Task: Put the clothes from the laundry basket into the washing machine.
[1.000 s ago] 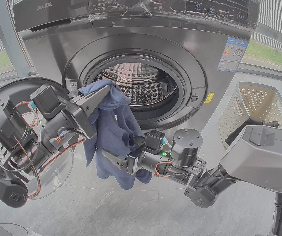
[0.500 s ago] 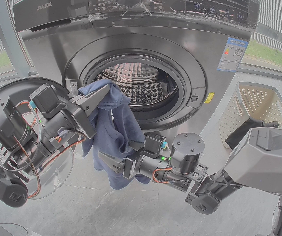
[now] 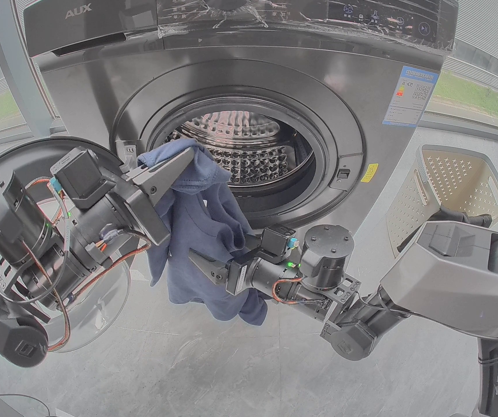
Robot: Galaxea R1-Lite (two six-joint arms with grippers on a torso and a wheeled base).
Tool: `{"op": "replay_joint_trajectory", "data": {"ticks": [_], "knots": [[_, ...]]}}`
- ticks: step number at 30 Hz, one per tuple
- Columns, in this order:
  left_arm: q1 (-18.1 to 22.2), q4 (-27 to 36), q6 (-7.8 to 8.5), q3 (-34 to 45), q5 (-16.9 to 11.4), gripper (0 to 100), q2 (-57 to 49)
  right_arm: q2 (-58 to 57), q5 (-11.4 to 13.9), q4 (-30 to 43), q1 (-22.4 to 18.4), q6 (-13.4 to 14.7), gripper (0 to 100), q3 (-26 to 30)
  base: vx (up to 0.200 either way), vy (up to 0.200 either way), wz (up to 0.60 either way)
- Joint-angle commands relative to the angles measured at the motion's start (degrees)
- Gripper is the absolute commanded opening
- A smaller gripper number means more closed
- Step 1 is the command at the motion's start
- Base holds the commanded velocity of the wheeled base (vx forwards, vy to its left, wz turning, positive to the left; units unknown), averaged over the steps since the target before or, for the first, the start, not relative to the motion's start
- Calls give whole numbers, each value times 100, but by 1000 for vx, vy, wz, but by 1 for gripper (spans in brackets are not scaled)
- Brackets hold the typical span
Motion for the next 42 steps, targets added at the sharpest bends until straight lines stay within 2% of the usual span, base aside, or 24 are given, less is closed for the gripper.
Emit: {"op": "replay_joint_trajectory", "data": {"ticks": [1, 6, 12, 17, 21, 25, 28, 36, 42], "knots": [[-23, -3, -1, 13, -2, 0, -8, 173, 49, 18, 29, -4, 100, -208, 0, 0, 0], [-41, -3, -1, 74, -10, 0, 19, 244, 216, 114, 170, -12, 100, -516, 0, 0, 0], [-41, -3, -1, 83, -10, 0, 45, 288, 260, 79, 328, -109, 100, -499, 0, 0, 0], [-23, -3, -1, 65, -10, 0, 45, 156, 304, 53, 478, -118, 100, -208, 0, 0, 0], [21, -3, -1, 30, -10, 0, 63, -336, 304, 62, 645, -109, 100, 398, 0, 0, 0], [21, -3, -1, 21, -10, 0, 54, -539, 296, 35, 715, -74, 100, 644, 0, 0, 0], [21, -3, -1, 21, -2, 0, 54, -662, 260, 18, 803, 40, 100, 855, 0, 0, 0], [21, -3, -10, 4, -2, 0, 19, -723, 216, 0, 908, 207, 100, 1110, 0, 0, 0], [21, -3, -10, -5, -10, 0, -8, -670, 41, -123, 873, 198, 100, 1110, 0, 0, 0]]}}
